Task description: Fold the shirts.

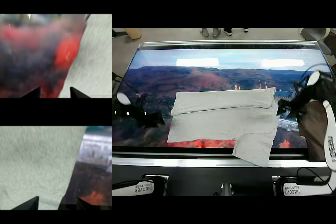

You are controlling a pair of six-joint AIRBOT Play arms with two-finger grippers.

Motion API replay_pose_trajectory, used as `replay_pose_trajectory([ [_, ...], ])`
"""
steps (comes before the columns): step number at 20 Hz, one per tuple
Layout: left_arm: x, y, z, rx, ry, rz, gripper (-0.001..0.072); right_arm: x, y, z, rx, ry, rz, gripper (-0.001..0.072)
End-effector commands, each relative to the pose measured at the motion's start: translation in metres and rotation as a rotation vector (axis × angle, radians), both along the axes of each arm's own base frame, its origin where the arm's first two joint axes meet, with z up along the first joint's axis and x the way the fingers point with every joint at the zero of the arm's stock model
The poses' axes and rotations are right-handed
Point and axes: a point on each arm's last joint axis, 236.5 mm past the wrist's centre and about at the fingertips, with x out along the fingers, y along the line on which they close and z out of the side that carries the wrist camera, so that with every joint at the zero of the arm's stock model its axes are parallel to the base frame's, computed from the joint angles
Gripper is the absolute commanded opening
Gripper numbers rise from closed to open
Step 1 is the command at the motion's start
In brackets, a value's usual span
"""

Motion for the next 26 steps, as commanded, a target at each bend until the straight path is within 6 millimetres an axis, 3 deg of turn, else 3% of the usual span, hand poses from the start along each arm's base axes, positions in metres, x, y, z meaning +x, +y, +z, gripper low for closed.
replay_pose_trajectory([
  [1,-0.055,-0.026,-0.028,-0.073,0.058,0.003,0.0448,-0.039,0.004,-0.018,0.014,0.005,-0.009,0.0487],
  [3,-0.059,-0.041,-0.036,-0.127,0.059,0.047,0.0448,-0.043,0.005,-0.019,0.017,0.02,-0.006,0.0487],
  [7,-0.043,-0.048,-0.04,-0.152,-0.005,0.116,0.0429,-0.046,0.006,-0.019,0.019,0.029,-0.005,0.0487],
  [10,-0.035,-0.046,-0.041,-0.144,-0.026,0.157,0.0062,-0.05,0.003,-0.02,0.007,0.045,0.002,0.0488],
  [11,-0.034,-0.046,-0.04,-0.144,-0.029,0.158,0.0031,-0.057,0.004,-0.024,0.012,0.057,0.014,0.0488],
  [16,-0.033,-0.045,-0.04,-0.143,-0.037,0.146,0.003,-0.112,0.021,-0.068,0.064,0.15,0.032,0.0488],
  [21,-0.033,-0.046,-0.035,-0.144,-0.051,0.132,0.003,-0.113,0.062,-0.089,0.22,0.102,-0.072,0.0477],
  [23,-0.033,-0.046,-0.034,-0.145,-0.052,0.131,0.003,-0.111,0.065,-0.096,0.224,0.08,-0.106,0.0308],
  [24,-0.033,-0.046,-0.034,-0.145,-0.051,0.131,0.003,-0.11,0.064,-0.097,0.221,0.075,-0.108,0.0099],
  [25,-0.032,-0.046,-0.033,-0.144,-0.056,0.13,0.003,-0.107,0.064,-0.094,0.221,0.063,-0.104,0.0014],
  [26,-0.027,-0.044,-0.028,-0.141,-0.082,0.113,0.0029,-0.099,0.063,-0.086,0.22,0.028,-0.089,0.0014],
])
